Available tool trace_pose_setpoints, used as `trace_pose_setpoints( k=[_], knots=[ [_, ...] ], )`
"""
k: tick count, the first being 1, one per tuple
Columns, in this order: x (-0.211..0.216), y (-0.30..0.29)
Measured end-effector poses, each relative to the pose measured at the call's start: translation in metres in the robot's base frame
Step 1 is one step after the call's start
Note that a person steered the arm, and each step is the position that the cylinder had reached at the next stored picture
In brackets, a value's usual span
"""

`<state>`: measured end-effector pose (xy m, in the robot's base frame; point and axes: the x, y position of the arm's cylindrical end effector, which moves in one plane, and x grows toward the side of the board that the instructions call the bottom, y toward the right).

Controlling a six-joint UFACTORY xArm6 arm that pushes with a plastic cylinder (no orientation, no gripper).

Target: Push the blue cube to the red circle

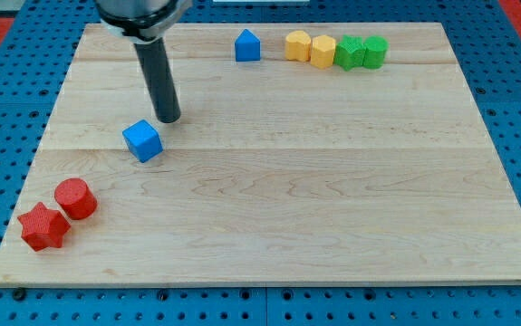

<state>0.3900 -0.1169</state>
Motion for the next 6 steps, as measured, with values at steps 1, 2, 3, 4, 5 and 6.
trace_pose_setpoints(
  k=[1, 2, 3, 4, 5, 6],
  knots=[
    [0.0, 0.001],
    [0.012, 0.001],
    [0.022, 0.001],
    [0.022, 0.0],
    [0.031, -0.02],
    [0.046, -0.047]
  ],
)
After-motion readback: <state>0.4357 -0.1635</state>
